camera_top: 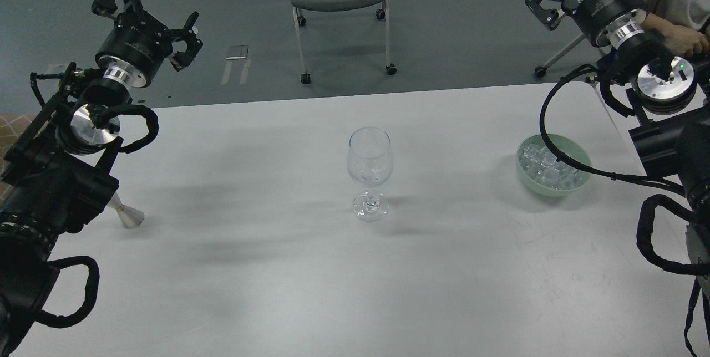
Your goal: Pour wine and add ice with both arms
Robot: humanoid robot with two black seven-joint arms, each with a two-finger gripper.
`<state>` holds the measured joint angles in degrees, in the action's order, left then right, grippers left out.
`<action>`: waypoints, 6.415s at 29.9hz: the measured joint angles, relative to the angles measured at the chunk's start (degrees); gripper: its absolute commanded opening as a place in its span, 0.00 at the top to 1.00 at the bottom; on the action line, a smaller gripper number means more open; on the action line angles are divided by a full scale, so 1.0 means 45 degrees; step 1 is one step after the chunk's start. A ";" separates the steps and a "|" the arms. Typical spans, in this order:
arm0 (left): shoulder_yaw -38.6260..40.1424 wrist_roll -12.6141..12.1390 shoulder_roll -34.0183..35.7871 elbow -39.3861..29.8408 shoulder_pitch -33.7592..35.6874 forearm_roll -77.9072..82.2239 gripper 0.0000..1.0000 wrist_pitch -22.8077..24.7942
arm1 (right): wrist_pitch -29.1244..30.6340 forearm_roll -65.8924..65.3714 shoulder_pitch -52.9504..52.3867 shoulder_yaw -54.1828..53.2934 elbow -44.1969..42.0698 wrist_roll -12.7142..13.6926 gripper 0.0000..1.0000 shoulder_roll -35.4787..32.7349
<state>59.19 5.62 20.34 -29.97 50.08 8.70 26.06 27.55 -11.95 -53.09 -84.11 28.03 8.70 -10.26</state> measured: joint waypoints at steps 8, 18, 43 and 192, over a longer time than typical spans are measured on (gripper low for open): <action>0.0033 0.0002 0.0061 -0.0013 0.0048 -0.0018 0.01 0.0397 | 0.0009 0.0000 0.0064 -0.0001 -0.0015 -0.0039 0.00 -0.0077; 0.0196 -0.0006 -0.0048 -0.0003 0.0047 -0.0215 0.01 0.0432 | -0.0164 0.0000 0.0032 -0.0001 -0.0010 -0.0019 0.00 -0.0104; 0.0172 0.0040 0.0943 -0.1404 -0.0967 -0.0214 0.01 0.0433 | -0.0067 -0.0020 0.0214 0.0041 0.0210 -0.0018 0.00 -0.0383; -0.5730 0.3013 0.5429 -0.4308 -0.7973 1.7572 0.43 -0.9655 | 0.0030 0.0000 0.1290 0.0021 0.0354 -0.0019 0.00 -0.0833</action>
<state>33.41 19.17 44.77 -49.35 14.20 87.77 -17.39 27.69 -11.95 -47.28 -84.02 29.62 8.61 -14.00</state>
